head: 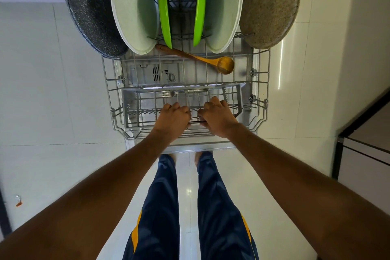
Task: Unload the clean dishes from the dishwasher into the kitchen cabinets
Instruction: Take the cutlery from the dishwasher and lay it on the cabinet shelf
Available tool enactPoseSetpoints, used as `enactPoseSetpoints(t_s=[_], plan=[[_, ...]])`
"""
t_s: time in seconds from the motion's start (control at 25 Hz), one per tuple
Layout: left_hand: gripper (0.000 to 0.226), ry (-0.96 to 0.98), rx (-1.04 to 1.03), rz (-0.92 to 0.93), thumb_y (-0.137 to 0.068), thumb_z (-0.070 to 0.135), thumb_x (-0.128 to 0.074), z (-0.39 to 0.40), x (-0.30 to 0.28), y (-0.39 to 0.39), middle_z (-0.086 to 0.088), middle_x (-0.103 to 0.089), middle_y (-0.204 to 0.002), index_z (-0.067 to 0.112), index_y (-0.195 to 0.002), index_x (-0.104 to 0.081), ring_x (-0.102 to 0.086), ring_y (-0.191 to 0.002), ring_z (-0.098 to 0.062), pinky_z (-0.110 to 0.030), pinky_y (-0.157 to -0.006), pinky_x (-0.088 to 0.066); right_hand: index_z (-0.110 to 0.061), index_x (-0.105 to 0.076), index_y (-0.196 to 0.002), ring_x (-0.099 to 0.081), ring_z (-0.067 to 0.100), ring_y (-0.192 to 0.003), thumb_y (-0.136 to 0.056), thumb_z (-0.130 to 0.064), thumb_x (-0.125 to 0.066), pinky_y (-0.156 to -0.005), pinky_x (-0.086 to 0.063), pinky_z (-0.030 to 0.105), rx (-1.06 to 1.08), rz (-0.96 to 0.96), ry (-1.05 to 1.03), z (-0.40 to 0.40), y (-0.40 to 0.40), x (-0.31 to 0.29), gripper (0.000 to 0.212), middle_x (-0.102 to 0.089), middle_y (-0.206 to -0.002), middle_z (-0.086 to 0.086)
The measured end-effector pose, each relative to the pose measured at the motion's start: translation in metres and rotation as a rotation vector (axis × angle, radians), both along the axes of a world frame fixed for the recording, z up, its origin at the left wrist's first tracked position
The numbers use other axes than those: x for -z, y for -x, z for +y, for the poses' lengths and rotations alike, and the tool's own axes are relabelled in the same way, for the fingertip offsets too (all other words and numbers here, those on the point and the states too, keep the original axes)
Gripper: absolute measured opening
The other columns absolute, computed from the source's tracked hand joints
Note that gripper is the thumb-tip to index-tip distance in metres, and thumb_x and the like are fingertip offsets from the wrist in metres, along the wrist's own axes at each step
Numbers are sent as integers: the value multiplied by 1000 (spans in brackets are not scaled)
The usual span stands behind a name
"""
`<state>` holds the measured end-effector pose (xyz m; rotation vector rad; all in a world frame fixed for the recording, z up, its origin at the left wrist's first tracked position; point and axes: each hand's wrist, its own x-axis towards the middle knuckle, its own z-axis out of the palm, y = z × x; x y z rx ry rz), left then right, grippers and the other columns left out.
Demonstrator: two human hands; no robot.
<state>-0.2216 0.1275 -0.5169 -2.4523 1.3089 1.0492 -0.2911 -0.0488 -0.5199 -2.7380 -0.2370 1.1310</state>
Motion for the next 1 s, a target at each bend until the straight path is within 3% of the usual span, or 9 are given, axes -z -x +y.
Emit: enactPoseSetpoints(t_s=[0.28, 0.44, 0.56, 0.64, 0.72, 0.8, 0.84, 0.92, 1.0], plan=[[32, 85, -25, 159, -107, 30, -50, 4, -4, -16, -2, -61, -129, 16, -136, -55, -63, -116, -24, -41, -94, -54, -20, -58, -132, -52, 31, -126, -107, -35, -50, -102, -42, 49, 74, -19, -77, -7, -2, -9, 31, -70, -120, 3], [36, 198, -48, 65, -106, 34, -47, 16, -14, -27, -3, -55, -141, 20, -139, -51, -48, -135, -25, -46, -108, -43, -15, -53, -125, -65, 28, -102, -106, -26, -53, -90, -50, 43, 100, -88, -115, -7, -10, -30, 22, -69, -102, 6], [51, 474, -496, -6, -101, 39, -57, 29, -34, -21, -4, -45, -148, 21, -147, -45, -37, -141, -23, -39, -115, -35, -14, -51, -123, -63, 20, -68, -110, -31, -42, -57, -46, 31, 285, -69, -189, -8, -10, -35, 23, -61, -79, 1], [33, 671, -948, 15, -102, 39, -60, 37, -39, -8, -7, -59, -128, 22, -130, -55, -54, -122, -24, -39, -104, -47, -13, -54, -114, -56, 13, -55, -112, -35, -37, -50, -37, 28, 505, -95, -278, -2, -10, -32, 28, -57, -67, -3], [23, 679, -1389, 350, -104, 45, -56, 34, -44, 0, -4, -70, -109, 24, -113, -62, -67, -103, -25, -50, -95, -56, -15, -56, -101, -54, 11, -50, -112, -39, -38, -49, -40, 29, 674, -100, -440, 12, -12, -28, 33, -54, -62, -5], [37, 610, -1636, 825, -106, 45, -50, 23, -50, 10, -4, -73, -119, 16, -123, -66, -69, -113, -20, -47, -102, -55, -14, -61, -101, -60, 15, -54, -112, -38, -40, -51, -46, 31, 739, -14, -642, 34, -15, -27, 33, -61, -67, -1], [38, 664, -1726, 942, -108, 40, -46, 17, -50, 15, -5, -73, -124, 12, -126, -66, -68, -118, -18, -41, -102, -55, -14, -63, -111, -63, 16, -57, -112, -37, -40, -53, -50, 30, 703, 32, -706, 45, -16, -29, 32, -65, -72, 2], [33, 828, -1955, 958, -112, 29, -39, 11, -49, 20, -4, -74, -119, 11, -118, -66, -71, -110, -12, -29, -92, -56, -15, -63, -124, -63, 13, -58, -112, -40, -38, -55, -50, 26, 582, 64, -721, 59, -17, -32, 37, -67, -76, 5], [30, 915, -2221, 868, -113, 24, -35, 10, -43, 14, -2, -76, -106, 15, -107, -63, -73, -97, -14, -31, -91, -56, -18, -68, -108, -60, 10, -67, -110, -48, -35, -61, -45, 27, 625, -35, -630, 56, -25, -30, 45, -65, -79, 2]])
